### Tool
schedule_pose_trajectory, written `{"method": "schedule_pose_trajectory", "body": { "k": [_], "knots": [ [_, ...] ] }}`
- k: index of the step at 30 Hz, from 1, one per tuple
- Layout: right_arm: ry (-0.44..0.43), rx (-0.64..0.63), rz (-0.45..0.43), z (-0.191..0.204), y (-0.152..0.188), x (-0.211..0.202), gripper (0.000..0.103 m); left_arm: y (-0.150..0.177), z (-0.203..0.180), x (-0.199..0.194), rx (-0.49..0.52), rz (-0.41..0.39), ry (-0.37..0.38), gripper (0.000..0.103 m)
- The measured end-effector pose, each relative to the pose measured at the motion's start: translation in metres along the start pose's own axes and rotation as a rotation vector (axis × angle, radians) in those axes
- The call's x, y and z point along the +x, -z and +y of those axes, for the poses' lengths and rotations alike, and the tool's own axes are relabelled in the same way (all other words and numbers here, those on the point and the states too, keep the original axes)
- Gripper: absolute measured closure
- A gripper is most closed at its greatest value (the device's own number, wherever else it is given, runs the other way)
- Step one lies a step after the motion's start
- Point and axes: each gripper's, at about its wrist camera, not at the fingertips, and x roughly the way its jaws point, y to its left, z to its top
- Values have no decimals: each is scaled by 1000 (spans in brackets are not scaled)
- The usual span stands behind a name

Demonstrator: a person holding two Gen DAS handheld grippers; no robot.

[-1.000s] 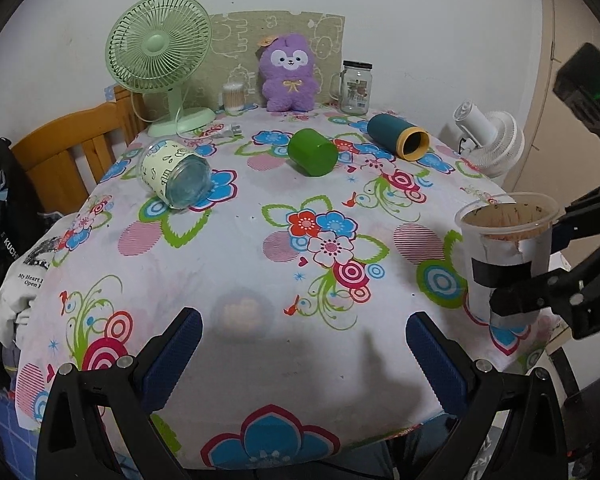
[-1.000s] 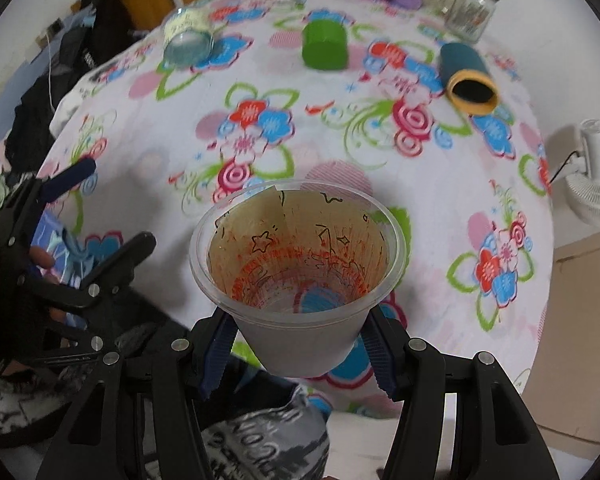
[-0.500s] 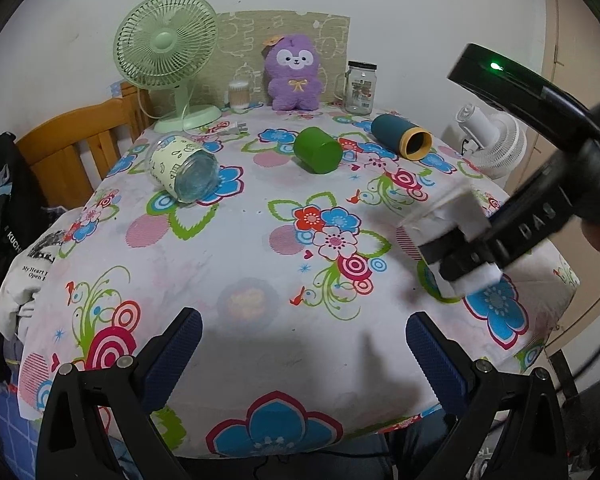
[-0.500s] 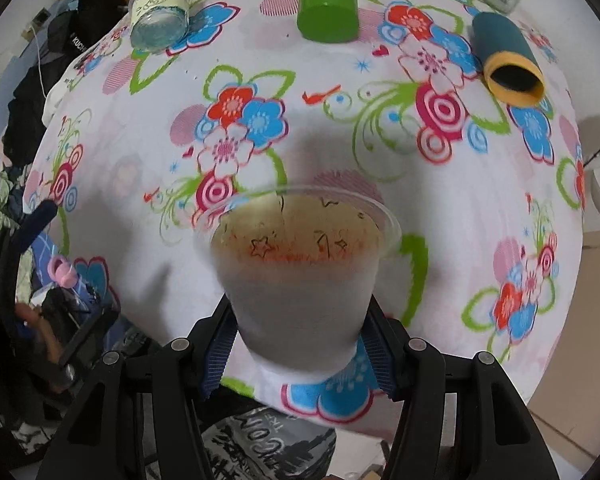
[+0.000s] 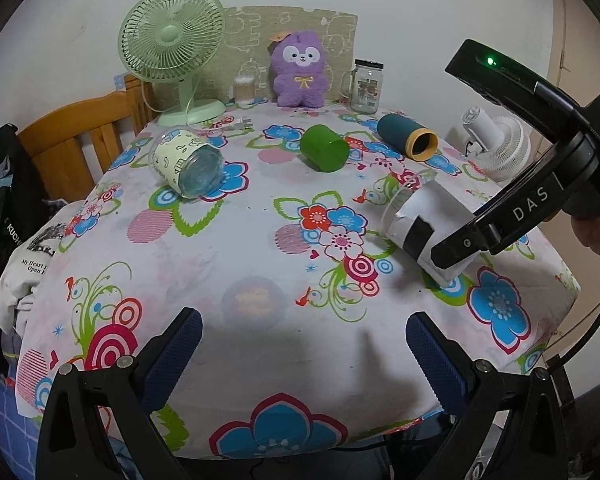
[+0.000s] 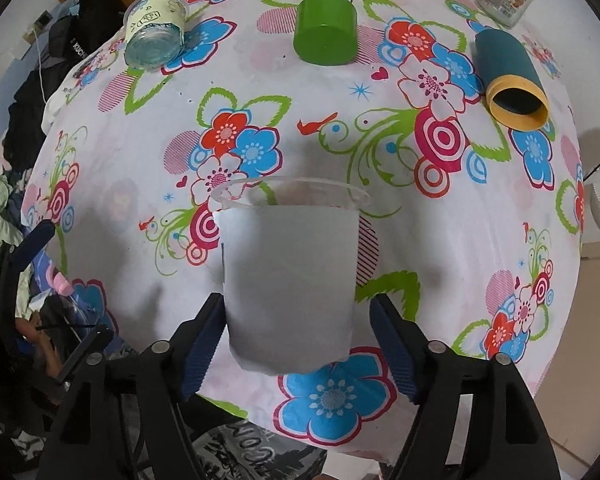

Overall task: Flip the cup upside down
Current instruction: 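Rotate the held cup with the right gripper until its rim faces down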

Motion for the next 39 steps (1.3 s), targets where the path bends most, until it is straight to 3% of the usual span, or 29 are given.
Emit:
{"method": "schedule_pose_trajectory", "body": {
  "k": [8,19,32,39],
  "knots": [
    [-39,15,-4,0,11,-3,23,0,-8,-4,15,-5,3,0],
    [-62,6,-80,2,24,-34,22,-3,-19,-12,20,-16,0,0],
    [5,12,-302,-19,77,-95,16,-14,-62,-17,50,-67,12,0],
    [-22,98,-417,-57,107,-123,12,-17,-83,-7,-51,-65,41,0]
  ]
}}
